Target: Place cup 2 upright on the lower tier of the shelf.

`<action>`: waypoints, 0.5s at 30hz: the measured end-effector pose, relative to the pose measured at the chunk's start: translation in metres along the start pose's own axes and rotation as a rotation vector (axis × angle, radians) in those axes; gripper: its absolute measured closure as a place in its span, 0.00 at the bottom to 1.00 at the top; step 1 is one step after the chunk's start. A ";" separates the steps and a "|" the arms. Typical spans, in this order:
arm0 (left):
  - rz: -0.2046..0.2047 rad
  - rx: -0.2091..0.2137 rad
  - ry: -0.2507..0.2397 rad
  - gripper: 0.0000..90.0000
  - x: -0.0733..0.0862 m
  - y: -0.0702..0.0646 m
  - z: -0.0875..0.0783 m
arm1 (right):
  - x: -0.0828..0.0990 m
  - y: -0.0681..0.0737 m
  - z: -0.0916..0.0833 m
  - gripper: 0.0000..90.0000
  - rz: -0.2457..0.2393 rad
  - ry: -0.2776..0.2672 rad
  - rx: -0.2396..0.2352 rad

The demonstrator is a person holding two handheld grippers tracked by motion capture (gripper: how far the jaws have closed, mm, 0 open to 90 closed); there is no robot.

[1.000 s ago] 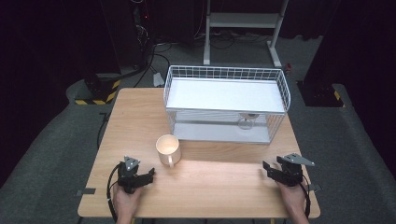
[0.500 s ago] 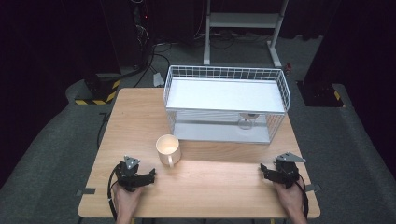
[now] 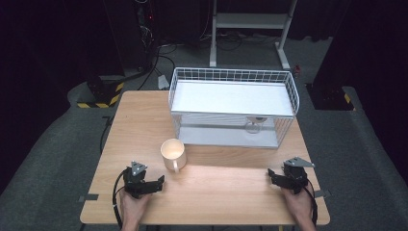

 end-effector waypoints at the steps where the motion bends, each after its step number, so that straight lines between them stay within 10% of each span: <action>1: 0.013 0.014 -0.014 0.03 -0.001 -0.004 -0.001 | 0.000 0.000 0.000 0.31 0.000 0.000 0.000; 15: 0.016 0.128 -0.089 0.03 -0.009 -0.024 -0.010 | 0.000 0.000 0.000 0.31 0.002 0.000 0.002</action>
Point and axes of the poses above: each handheld gripper's, and its own axes: z roughly forward along the jaws, x roughly out of its underside, y roughly to its left, the point moved 1 cm from there along z, roughly forward along the jaws
